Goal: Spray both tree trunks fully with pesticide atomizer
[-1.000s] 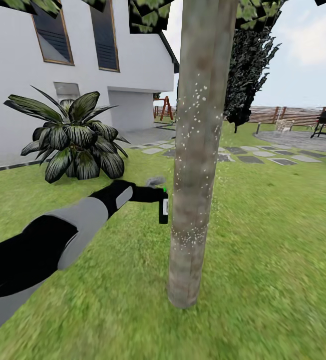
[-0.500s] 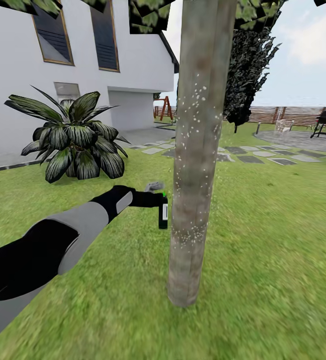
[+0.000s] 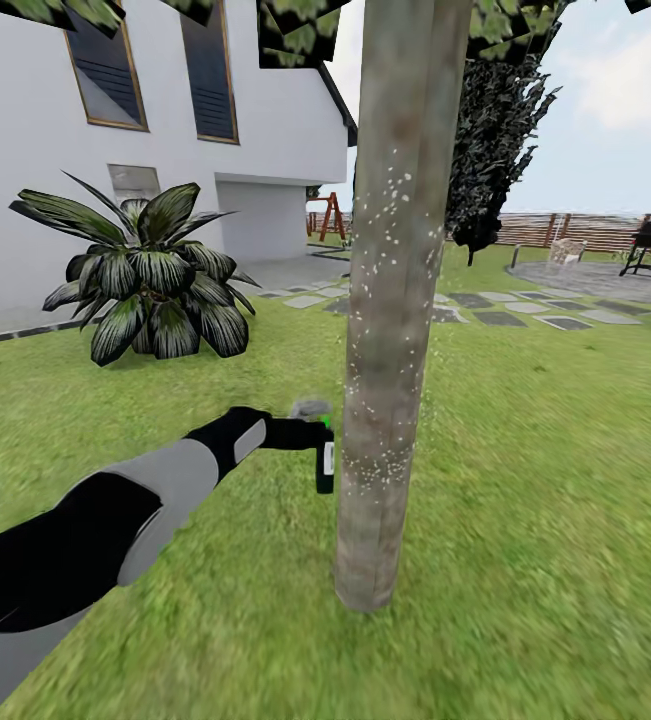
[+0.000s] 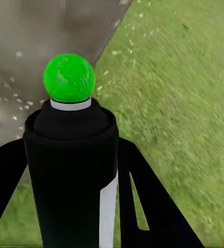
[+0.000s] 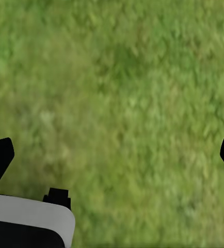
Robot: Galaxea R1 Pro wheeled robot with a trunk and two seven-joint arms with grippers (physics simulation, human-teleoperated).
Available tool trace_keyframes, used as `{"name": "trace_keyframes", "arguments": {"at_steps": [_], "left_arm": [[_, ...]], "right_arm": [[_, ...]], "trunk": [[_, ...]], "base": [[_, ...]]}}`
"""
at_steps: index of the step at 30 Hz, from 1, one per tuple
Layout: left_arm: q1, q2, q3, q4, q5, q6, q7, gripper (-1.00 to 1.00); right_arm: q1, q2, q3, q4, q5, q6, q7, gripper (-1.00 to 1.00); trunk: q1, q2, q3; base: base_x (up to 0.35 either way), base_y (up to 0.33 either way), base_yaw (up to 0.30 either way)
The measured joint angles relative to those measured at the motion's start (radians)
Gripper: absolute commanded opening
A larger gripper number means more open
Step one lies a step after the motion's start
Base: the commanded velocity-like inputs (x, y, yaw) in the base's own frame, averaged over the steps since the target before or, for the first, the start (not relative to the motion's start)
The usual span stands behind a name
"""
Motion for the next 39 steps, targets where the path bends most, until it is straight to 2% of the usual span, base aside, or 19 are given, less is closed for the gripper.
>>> {"name": "trace_keyframes", "arguments": {"at_steps": [5, 8, 13, 14, 16, 20, 24, 28, 33, 35, 36, 38, 39], "left_arm": [[0.051, 0.000, 0.001, 0.000, 0.001, -0.027, 0.003, -1.00], [0.059, 0.000, 0.002, -0.006, 0.003, -0.038, 0.003, -1.00], [0.061, 0.000, 0.003, -0.109, 0.010, -0.032, 0.006, -1.00], [0.061, 0.000, 0.002, -0.154, 0.011, -0.009, 0.015, -1.00], [0.061, 0.000, 0.001, -0.258, 0.012, 0.086, 0.049, -1.00], [0.061, 0.000, 0.002, -0.420, 0.013, 0.177, 0.114, -1.00], [0.061, 0.000, 0.003, -0.479, 0.011, 0.235, 0.123, -1.00], [0.054, 0.000, 0.004, -0.486, 0.013, 0.243, 0.123, -1.00], [-0.016, 0.000, 0.008, -0.482, 0.014, 0.246, 0.123, -1.00], [-0.029, 0.000, 0.037, -0.483, 0.011, 0.307, 0.123, -1.00], [-0.032, 0.000, 0.077, -0.488, 0.011, 0.373, 0.124, -1.00], [-0.035, 0.000, 0.119, -0.493, 0.011, 0.418, 0.124, -1.00], [-0.057, 0.000, 0.140, -0.497, 0.012, 0.439, 0.125, -1.00]], "right_arm": [[0.000, 0.000, 0.000, 0.000, 0.000, 0.000, 0.000, 1.00], [0.000, 0.000, 0.000, 0.000, 0.000, 0.000, 0.000, 1.00], [0.000, 0.000, 0.000, 0.000, 0.000, 0.000, 0.000, 1.00], [0.000, 0.000, 0.000, 0.000, 0.000, 0.000, 0.000, 1.00], [0.000, 0.000, 0.000, 0.000, 0.000, 0.000, 0.000, 1.00], [0.000, 0.000, 0.000, 0.000, 0.000, 0.000, 0.000, 1.00], [0.000, 0.000, 0.000, 0.000, 0.000, 0.000, 0.000, 1.00], [0.000, 0.000, 0.000, 0.000, 0.000, 0.000, 0.000, 1.00], [0.000, 0.000, 0.000, 0.000, 0.000, 0.000, 0.000, 1.00], [0.000, 0.000, 0.000, 0.000, 0.000, 0.000, 0.000, 1.00], [0.000, 0.000, 0.000, 0.000, 0.000, 0.000, 0.000, 1.00], [0.000, 0.000, 0.000, 0.000, 0.000, 0.000, 0.000, 1.00], [0.000, 0.000, 0.000, 0.000, 0.000, 0.000, 0.000, 1.00]], "trunk": [[0.000, 0.000, 0.000], [0.000, 0.000, 0.000], [0.000, 0.000, 0.000], [0.000, 0.000, 0.000], [0.000, 0.000, 0.000], [0.000, 0.000, 0.000], [0.000, 0.000, 0.000], [0.000, 0.000, 0.000], [0.000, 0.000, 0.000], [0.000, 0.000, 0.000], [0.000, 0.000, 0.000], [0.000, 0.000, 0.000], [0.000, 0.000, 0.000]], "base": [[0.000, 0.000, 0.000], [0.000, 0.000, 0.000], [0.000, 0.000, 0.000], [0.000, 0.000, 0.000], [0.000, 0.000, 0.000], [0.000, 0.000, 0.000], [0.000, 0.000, 0.000], [0.000, 0.000, 0.000], [0.000, 0.000, 0.000], [0.000, 0.000, 0.000], [0.000, 0.000, 0.000], [0.000, 0.000, 0.000], [0.000, 0.000, 0.000]]}}
